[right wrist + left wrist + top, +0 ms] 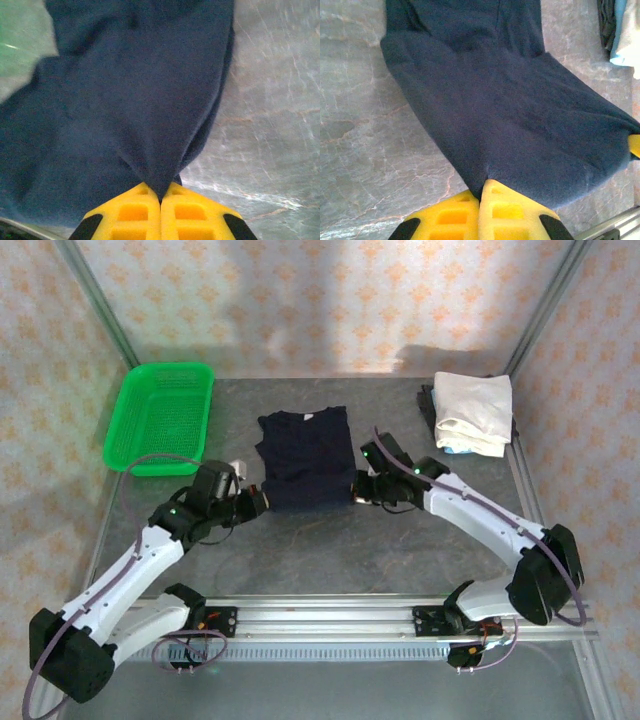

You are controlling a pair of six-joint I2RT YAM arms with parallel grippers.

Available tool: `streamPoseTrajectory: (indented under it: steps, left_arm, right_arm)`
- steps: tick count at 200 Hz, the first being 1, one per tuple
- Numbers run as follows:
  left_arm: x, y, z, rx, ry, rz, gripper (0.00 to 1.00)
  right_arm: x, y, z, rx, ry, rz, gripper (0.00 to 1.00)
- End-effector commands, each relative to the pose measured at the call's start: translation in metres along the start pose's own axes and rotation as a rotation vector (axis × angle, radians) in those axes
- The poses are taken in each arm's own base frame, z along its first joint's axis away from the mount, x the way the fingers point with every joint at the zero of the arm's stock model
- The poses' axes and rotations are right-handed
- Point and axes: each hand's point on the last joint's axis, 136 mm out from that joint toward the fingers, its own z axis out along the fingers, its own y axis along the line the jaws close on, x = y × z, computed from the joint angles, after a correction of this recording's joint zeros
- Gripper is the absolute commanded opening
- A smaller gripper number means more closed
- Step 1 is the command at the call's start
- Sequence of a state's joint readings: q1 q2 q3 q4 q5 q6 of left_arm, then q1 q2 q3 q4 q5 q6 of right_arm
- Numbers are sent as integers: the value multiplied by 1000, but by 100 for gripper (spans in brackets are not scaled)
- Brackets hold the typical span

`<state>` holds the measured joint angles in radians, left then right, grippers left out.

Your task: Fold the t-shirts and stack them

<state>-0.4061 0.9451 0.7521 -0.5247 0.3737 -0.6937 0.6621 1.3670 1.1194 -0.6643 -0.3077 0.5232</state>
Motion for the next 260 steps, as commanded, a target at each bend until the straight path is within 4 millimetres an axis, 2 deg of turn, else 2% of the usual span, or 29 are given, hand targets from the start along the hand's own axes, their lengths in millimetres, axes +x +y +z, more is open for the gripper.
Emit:
streamPoseTrajectory:
  steps: [1, 22, 50, 90, 128, 157, 161, 167, 178, 194, 201, 206, 215, 228, 244, 260]
  left_arm:
    - [-33, -11, -17, -50, -87, 46, 0]
    - [-61, -9, -9, -72, -98, 24, 0]
    - [-96, -10, 12, -77, -71, 10, 0]
    - [-140, 6, 46, -122, -19, 4, 0]
    - [-175, 14, 86, -116, 40, -28, 0]
    - [-200, 36, 114, -158, 55, -69, 0]
    - [-205, 37, 115, -159, 44, -74, 0]
    - [-209, 47, 127, -167, 54, -91, 0]
    - [-222, 55, 137, -172, 48, -114, 0]
    - [-236, 63, 155, -173, 57, -133, 12]
    - [-238, 67, 162, -182, 72, -141, 23]
    - [-240, 69, 165, -186, 86, -140, 29]
    - [-244, 71, 170, -198, 90, -138, 33]
    - [-250, 72, 168, -216, 80, -125, 44]
    - [-256, 70, 158, -239, 51, -101, 51]
    - [-255, 62, 149, -257, 28, -60, 52]
  right_arm:
    - [-17, 4, -10, 33, 0, 30, 0]
    - [-43, 6, 0, 53, 25, 46, 0]
    - [-91, 10, 22, 32, 41, 83, 0]
    - [-147, 13, 53, 42, 43, 106, 0]
    - [-184, 3, 81, 57, 26, 137, 0]
    - [-211, -9, 118, 51, 45, 160, 1]
    - [-215, -11, 123, 51, 42, 166, 3]
    - [-222, -12, 131, 45, 35, 162, 6]
    - [-236, -13, 145, 31, 6, 142, 17]
    - [-256, -21, 167, -4, -30, 155, 29]
    - [-263, -25, 171, -21, -37, 177, 36]
    - [-267, -29, 171, -25, -42, 190, 40]
    - [-274, -34, 167, -29, -55, 204, 42]
    - [-281, -40, 151, 14, -90, 199, 46]
    - [-280, -35, 132, 58, -129, 148, 47]
    - [-275, -21, 119, 79, -180, 73, 46]
